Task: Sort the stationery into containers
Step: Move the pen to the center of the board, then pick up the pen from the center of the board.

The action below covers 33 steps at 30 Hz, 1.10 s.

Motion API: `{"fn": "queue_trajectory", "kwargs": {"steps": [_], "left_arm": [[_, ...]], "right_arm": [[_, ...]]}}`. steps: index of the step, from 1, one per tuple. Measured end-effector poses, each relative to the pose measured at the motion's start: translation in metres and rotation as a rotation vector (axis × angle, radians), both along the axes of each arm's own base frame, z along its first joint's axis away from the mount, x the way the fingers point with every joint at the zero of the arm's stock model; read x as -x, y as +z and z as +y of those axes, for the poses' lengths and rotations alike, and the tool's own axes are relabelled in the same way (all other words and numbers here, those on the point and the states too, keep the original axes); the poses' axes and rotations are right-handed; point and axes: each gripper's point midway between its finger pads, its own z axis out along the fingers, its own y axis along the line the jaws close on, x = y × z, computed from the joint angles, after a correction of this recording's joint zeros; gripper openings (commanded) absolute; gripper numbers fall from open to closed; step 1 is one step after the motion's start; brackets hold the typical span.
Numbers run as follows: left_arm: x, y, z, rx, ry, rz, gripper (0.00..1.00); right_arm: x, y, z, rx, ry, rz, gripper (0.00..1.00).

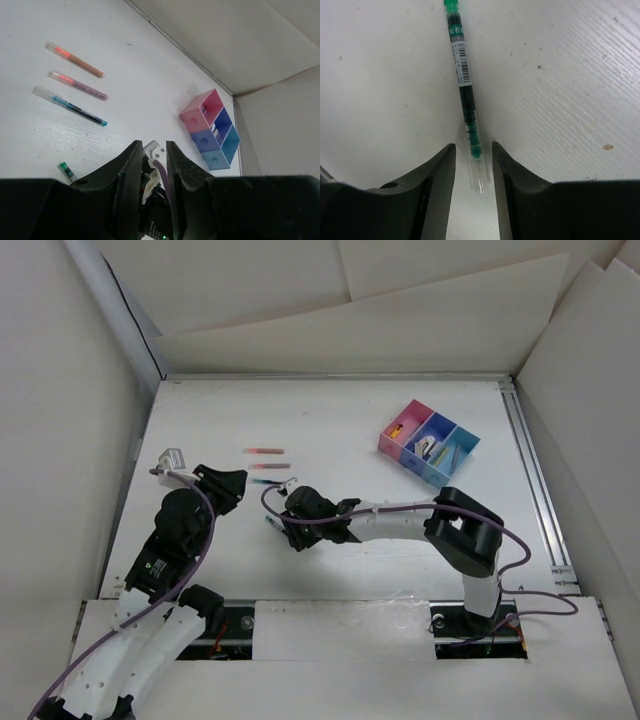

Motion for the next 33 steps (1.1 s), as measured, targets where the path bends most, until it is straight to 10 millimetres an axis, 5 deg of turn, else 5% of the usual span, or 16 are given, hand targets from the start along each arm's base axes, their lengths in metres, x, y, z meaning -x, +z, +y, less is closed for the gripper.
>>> {"fn": "queue_trajectory", "kwargs": {"steps": [8, 12, 17, 22, 25, 28, 33], "left_arm": [[0.003, 0.002, 0.0, 0.009, -0.006, -0.008, 0.22], [0.003, -0.001, 0.0, 0.004, -0.005, 0.001, 0.22], [0.004, -0.001, 0.002, 0.002, 0.003, 0.001, 0.22], [0.003, -0.003, 0.002, -0.002, 0.004, 0.01, 0.22], [0.0, -0.007, -0.001, -0.006, -0.006, 0.023, 0.22], [-0.004, -0.017, -0.008, -0.012, -0.028, 0.048, 0.22], [-0.01, -0.047, -0.022, -0.032, -0.083, 0.115, 0.22]], "right_arm": [[-0.009, 0.002, 0.018, 0.005, -0.024, -0.042, 0.38], [-0.014, 0.0, 0.024, 0.004, -0.034, -0.063, 0.0], [-0.013, 0.0, 0.022, -0.009, -0.049, -0.061, 0.0], [-0.008, 0.008, -0.008, 0.018, -0.097, -0.071, 0.0], [-0.014, 0.041, -0.026, -0.024, -0.157, -0.102, 0.0], [-0.042, 0.1, -0.047, -0.145, -0.286, -0.172, 0.0], [-0.11, 0.193, -0.13, -0.336, -0.639, -0.306, 0.0]]}}
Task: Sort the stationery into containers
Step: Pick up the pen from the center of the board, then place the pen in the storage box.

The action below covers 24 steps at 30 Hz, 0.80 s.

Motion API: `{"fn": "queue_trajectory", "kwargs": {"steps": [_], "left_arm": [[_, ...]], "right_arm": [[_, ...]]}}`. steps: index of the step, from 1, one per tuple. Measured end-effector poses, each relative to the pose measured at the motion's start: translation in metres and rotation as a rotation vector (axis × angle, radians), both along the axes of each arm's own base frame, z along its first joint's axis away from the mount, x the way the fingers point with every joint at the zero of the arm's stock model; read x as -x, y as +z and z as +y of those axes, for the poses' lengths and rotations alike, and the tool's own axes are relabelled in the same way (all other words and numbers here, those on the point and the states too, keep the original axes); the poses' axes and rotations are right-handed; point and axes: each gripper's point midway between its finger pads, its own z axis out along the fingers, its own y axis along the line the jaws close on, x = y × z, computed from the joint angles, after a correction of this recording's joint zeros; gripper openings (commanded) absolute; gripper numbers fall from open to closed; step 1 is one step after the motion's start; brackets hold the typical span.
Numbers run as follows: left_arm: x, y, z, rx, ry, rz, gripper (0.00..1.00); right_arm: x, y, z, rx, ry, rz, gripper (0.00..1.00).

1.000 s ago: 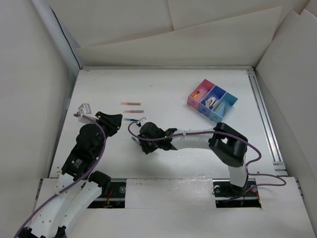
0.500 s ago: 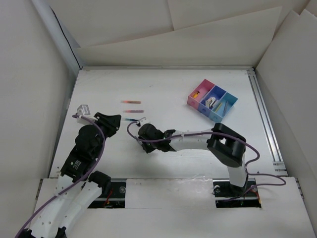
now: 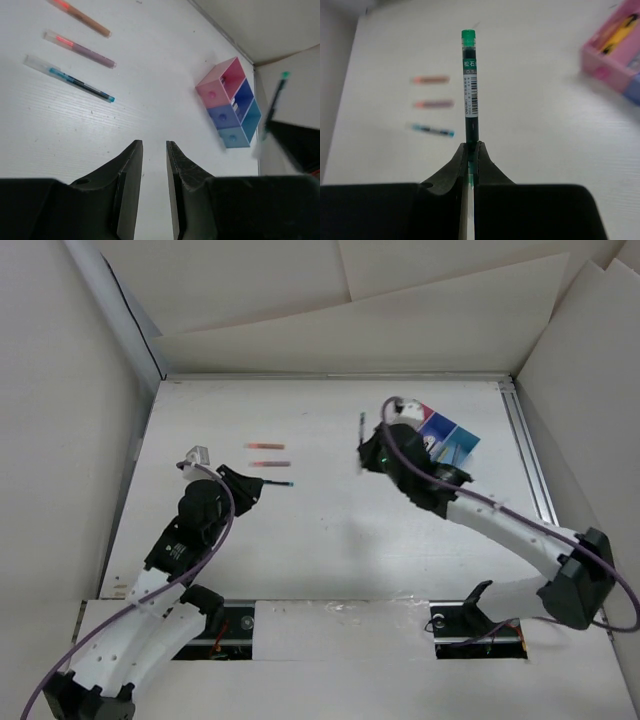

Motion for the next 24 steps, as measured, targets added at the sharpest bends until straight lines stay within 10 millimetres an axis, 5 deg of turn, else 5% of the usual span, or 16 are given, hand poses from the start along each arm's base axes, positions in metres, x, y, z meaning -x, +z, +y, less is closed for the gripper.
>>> {"fn": "queue_trajectory", "kwargs": {"steps": [5, 11, 18, 24], "left_arm": [[-0.005, -0.019, -0.014, -0.008, -0.057, 0.04, 0.22], [-0.012, -0.034, -0.025, -0.027, -0.104, 0.064, 0.29], [-0.016, -0.052, -0.038, -0.055, -0.165, 0.074, 0.35], [-0.023, -0.074, -0.041, -0.094, -0.165, 0.128, 0.35]], "right_arm": [[-0.052, 0.039, -0.121, -0.121, -0.393, -0.067, 0.0], [-0.079, 0.004, -0.217, -0.12, -0.677, 0.017, 0.0], [-0.093, -0.038, -0.267, -0.131, -0.799, 0.127, 0.0], [-0.097, -0.069, -0.272, -0.115, -0.803, 0.197, 0.0]]}}
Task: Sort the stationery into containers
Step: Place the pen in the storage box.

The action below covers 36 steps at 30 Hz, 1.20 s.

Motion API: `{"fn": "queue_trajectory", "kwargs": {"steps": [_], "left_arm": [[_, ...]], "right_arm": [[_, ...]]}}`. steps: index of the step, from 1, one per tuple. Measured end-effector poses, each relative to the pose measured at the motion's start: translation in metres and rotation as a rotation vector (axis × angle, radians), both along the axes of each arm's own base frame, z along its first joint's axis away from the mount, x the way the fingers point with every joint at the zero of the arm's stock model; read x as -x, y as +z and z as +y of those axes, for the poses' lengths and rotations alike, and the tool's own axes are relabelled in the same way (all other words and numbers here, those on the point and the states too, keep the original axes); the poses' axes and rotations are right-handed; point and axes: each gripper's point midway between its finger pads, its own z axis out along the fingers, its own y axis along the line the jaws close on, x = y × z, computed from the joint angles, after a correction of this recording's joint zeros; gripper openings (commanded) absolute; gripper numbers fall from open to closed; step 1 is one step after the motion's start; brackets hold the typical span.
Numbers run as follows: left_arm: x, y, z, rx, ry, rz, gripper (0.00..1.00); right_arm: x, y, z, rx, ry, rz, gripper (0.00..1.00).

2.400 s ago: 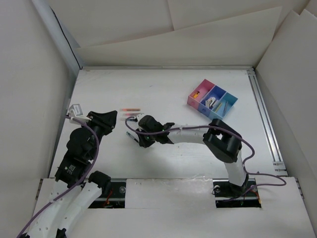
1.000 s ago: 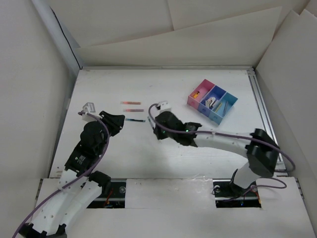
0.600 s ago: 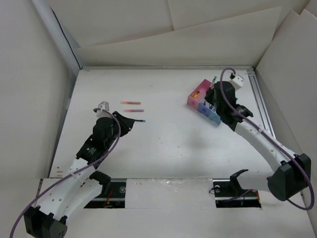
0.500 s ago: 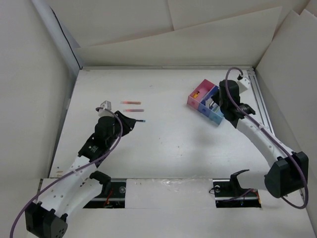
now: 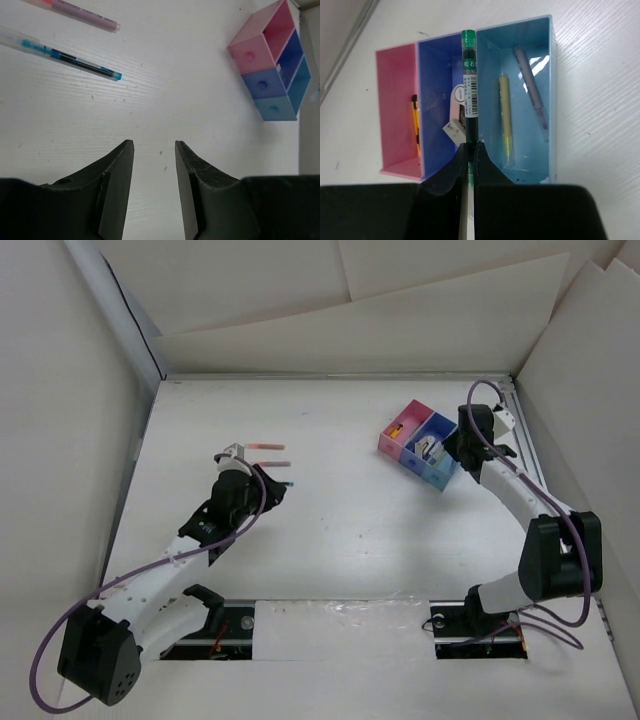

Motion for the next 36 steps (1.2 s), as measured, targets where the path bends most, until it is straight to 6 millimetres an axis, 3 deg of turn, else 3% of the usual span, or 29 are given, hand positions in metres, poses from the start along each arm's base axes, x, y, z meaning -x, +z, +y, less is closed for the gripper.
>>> {"fn": "queue_trajectory", "kwargs": {"steps": [7, 10, 13, 14, 15, 18, 21, 23, 24, 26, 28, 29, 33, 36], "left_arm": [[-0.009, -0.026, 0.009, -0.067, 0.06, 0.059, 0.37], [-0.012, -0.033, 0.014, -0.095, 0.092, 0.073, 0.37], [-0.016, -0.037, 0.02, -0.119, 0.124, 0.079, 0.37], [-0.017, -0.038, 0.022, -0.125, 0.135, 0.079, 0.37], [-0.018, -0.039, 0.023, -0.13, 0.144, 0.08, 0.37], [-0.02, -0.042, 0.028, -0.149, 0.169, 0.088, 0.37], [-0.022, -0.044, 0.032, -0.168, 0.194, 0.097, 0.37], [-0.024, -0.044, 0.034, -0.175, 0.211, 0.099, 0.32], [-0.025, -0.043, 0.036, -0.181, 0.22, 0.099, 0.32], [-0.027, -0.041, 0.038, -0.191, 0.235, 0.098, 0.28], [-0.03, -0.037, 0.04, -0.198, 0.25, 0.097, 0.2], [-0.031, -0.036, 0.04, -0.202, 0.256, 0.095, 0.18], [-0.036, -0.043, 0.037, -0.209, 0.268, 0.126, 0.1], [-0.039, -0.063, 0.037, -0.228, 0.295, 0.194, 0.1]], "right_arm": [[0.008, -0.038, -0.008, -0.015, -0.004, 0.077, 0.0], [0.01, -0.043, -0.01, -0.022, -0.002, 0.09, 0.03], [0.007, -0.041, -0.011, -0.026, -0.003, 0.075, 0.19], [0.007, -0.041, -0.012, -0.026, -0.004, 0.074, 0.27], [0.007, -0.04, -0.013, -0.028, -0.005, 0.072, 0.42], [0.007, -0.038, -0.015, -0.03, -0.006, 0.065, 0.6], [0.011, -0.03, -0.016, -0.034, -0.004, 0.043, 0.68], [0.014, -0.021, -0.016, -0.037, -0.001, 0.018, 0.68], [0.016, -0.015, -0.015, -0.04, 0.002, 0.001, 0.64], [0.022, 0.002, -0.011, -0.048, 0.02, -0.045, 0.46], [0.029, 0.022, 0.0, -0.059, 0.059, -0.106, 0.2], [0.032, 0.034, 0.01, -0.065, 0.09, -0.143, 0.01], [0.048, 0.074, 0.065, -0.095, 0.272, -0.26, 0.0], [0.06, 0.085, 0.103, -0.102, 0.397, -0.288, 0.0]]}}
